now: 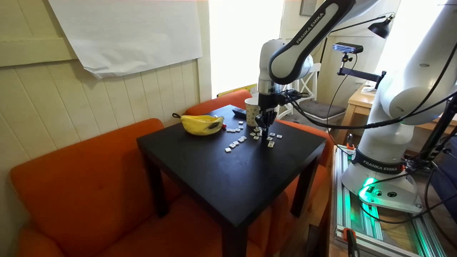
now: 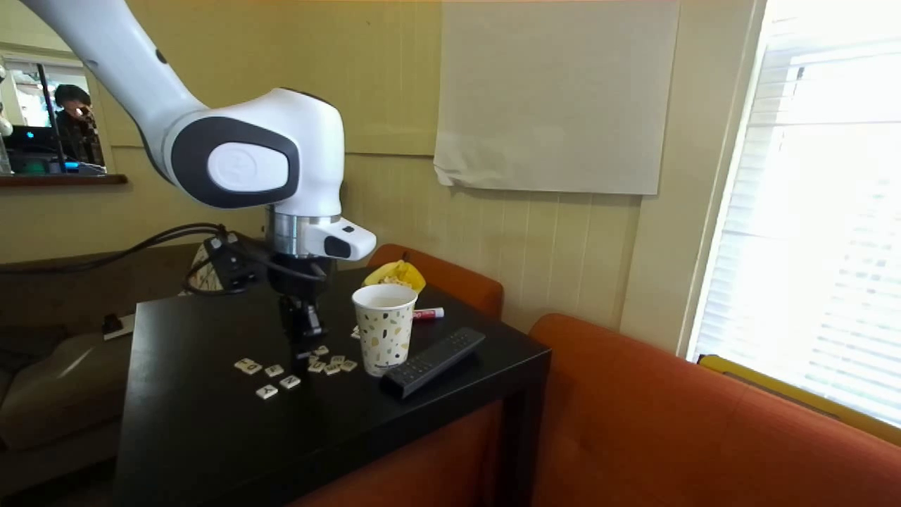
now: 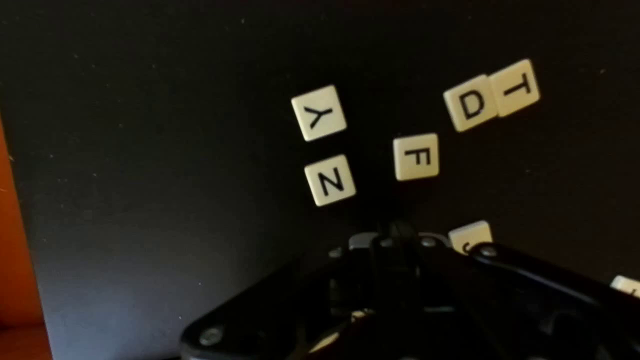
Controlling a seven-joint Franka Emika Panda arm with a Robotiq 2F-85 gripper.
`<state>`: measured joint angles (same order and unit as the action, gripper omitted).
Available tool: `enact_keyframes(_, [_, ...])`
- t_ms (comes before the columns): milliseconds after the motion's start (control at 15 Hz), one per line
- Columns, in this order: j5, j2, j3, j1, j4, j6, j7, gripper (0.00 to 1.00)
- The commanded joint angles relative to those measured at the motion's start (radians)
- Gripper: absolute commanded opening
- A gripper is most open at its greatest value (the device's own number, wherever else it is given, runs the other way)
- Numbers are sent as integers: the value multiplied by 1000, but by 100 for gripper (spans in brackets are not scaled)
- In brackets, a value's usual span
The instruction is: Push some of the letter blocks forward
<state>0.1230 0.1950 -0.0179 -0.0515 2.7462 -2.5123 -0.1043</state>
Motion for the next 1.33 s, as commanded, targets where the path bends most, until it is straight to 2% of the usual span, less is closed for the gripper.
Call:
enact_keyframes(0, [46,-41,-12,24,-1,-91,40,0])
enact_keyframes(200, [77,-54,-16,36,0,-143,56,0])
enact_keyframes(533, [192,-60,-24,71,0,-213,120,0])
enact_keyframes(800, [242,-45,-25,85,0,-222,148,0])
enact_keyframes(933, [215,-22,-22,72,-2,-204,121,0])
enact_keyframes(1067, [135,21,-18,38,10,-148,63,0])
enact_keyframes(1267, [32,90,-15,-7,8,3,-9,0])
